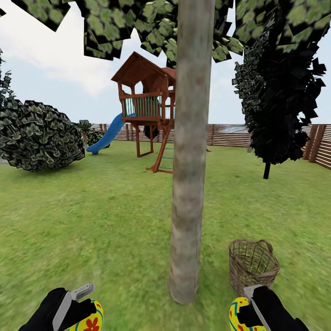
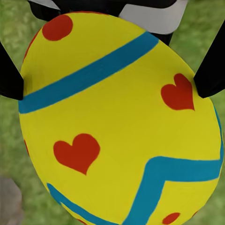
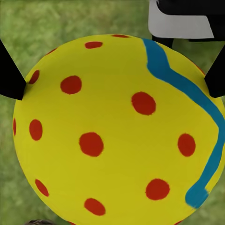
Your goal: Take the three Easter eggs out of the wicker basket on the lawn in the garden, then place them on the lawn next to a single tree (choose any tree) so that all three eggs are next to the same tree and none are left in the basket.
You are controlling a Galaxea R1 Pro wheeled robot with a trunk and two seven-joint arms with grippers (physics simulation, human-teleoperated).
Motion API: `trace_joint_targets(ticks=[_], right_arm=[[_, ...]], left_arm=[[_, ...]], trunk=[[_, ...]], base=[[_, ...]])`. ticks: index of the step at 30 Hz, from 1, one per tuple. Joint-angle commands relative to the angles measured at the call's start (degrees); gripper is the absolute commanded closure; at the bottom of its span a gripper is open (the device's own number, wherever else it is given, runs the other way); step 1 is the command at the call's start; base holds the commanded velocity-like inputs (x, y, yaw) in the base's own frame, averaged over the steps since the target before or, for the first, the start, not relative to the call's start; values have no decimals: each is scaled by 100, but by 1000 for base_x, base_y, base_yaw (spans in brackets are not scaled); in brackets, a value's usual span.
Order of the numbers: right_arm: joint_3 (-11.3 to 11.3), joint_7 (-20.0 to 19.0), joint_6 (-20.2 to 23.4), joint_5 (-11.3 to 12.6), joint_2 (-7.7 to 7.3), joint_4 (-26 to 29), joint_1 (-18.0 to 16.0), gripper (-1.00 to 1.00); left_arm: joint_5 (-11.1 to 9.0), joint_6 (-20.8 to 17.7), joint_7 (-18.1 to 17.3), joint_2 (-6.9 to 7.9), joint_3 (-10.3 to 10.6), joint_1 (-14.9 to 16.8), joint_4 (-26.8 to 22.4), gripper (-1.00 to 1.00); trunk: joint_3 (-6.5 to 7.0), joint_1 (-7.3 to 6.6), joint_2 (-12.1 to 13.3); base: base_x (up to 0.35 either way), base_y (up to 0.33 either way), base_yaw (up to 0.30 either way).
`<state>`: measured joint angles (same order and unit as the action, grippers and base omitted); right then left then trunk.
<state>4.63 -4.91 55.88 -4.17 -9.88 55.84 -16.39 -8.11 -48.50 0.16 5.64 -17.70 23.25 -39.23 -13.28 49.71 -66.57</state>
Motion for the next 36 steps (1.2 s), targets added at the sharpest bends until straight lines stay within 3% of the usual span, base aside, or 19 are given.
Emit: trace_joint_targets(ticks=[1,36], right_arm=[[12,-50,26,-48,-5,6,-4,100],[21,-52,21,-48,3,6,-4,100]], left_arm=[[-24,-29,-2,-2,-12,4,-6,100],[-24,-30,-16,15,-13,4,-15,100]], trunk=[[-26,23,-47],[-655,792,-1451]], base=[[0,0,0],[0,0,0]])
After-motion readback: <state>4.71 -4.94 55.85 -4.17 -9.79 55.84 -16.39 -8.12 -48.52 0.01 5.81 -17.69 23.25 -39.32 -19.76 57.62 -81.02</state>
